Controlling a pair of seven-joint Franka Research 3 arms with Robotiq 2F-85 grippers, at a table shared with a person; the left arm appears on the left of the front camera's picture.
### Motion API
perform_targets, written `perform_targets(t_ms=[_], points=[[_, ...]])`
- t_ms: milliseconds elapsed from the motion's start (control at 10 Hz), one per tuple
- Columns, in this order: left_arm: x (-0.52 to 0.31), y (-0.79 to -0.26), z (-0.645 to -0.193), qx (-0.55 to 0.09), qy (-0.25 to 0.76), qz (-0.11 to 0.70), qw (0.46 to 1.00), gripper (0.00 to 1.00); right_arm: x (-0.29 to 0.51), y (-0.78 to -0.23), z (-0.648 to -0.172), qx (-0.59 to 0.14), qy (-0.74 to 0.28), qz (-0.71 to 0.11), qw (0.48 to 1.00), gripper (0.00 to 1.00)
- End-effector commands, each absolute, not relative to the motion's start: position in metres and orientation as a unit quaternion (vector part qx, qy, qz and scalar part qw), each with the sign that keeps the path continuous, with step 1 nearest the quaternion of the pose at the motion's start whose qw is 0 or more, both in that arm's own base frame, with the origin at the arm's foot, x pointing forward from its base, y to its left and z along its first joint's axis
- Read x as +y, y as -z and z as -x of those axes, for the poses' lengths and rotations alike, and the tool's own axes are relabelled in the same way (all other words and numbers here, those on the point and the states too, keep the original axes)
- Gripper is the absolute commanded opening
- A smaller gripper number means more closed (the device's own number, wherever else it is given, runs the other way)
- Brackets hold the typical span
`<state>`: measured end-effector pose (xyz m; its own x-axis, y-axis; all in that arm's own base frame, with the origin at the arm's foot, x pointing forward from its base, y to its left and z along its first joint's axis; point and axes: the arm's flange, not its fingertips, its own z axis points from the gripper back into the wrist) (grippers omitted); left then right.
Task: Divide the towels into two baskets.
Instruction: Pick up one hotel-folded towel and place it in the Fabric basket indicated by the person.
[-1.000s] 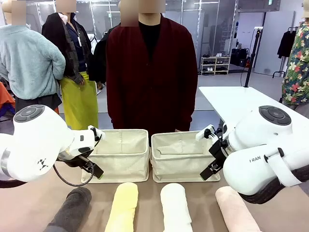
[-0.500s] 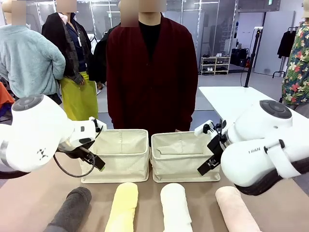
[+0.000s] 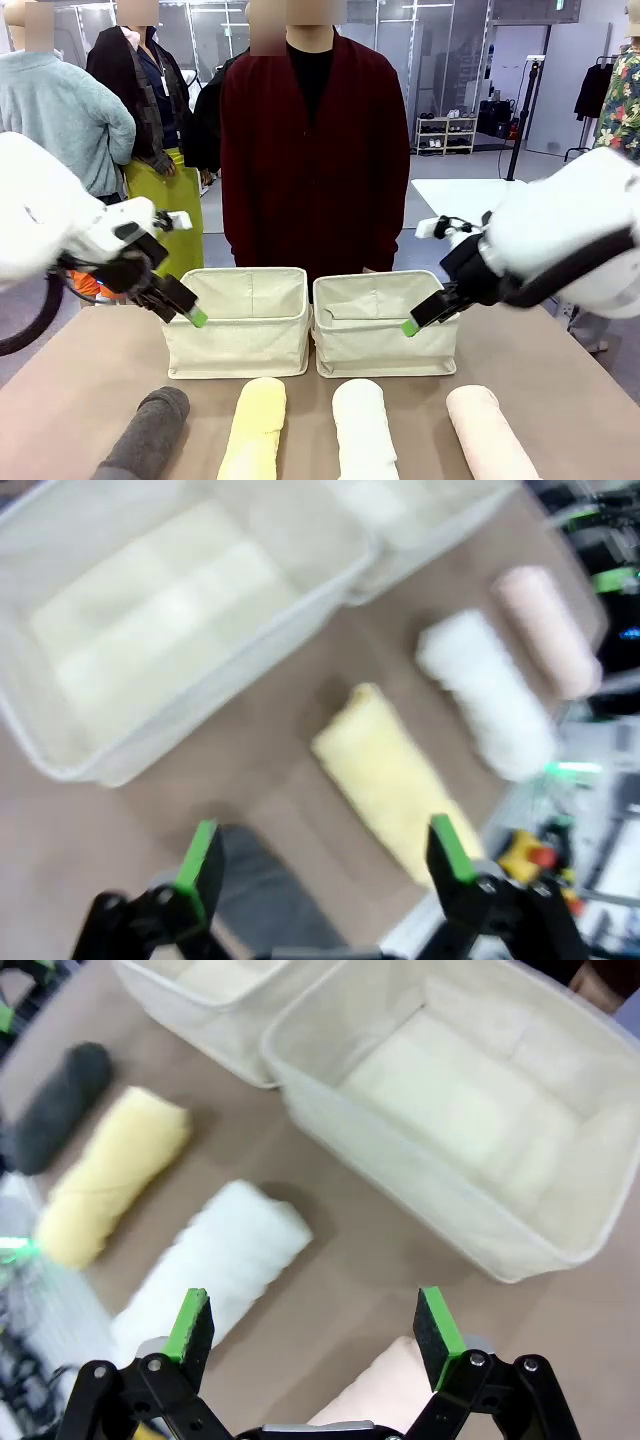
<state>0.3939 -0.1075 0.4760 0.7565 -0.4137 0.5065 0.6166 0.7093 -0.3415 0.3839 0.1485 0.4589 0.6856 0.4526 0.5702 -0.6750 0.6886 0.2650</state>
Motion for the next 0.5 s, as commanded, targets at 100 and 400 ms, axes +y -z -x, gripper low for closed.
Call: perform_targets(t_ms=[100, 400], points=[[-0.022, -0.484, -0.391, -0.143, 0.237, 0.437, 0.856, 1.0, 0.068, -0.466, -0.384, -0.188, -0.252, -0.413, 0.854, 1.0], [0.07, -0.475, -0.387, -0.156, 0.189, 0.58, 0.776, 1.0, -0.019, -0.466, -0.376, -0.183, -0.132, -0.548, 0.805, 1.0]])
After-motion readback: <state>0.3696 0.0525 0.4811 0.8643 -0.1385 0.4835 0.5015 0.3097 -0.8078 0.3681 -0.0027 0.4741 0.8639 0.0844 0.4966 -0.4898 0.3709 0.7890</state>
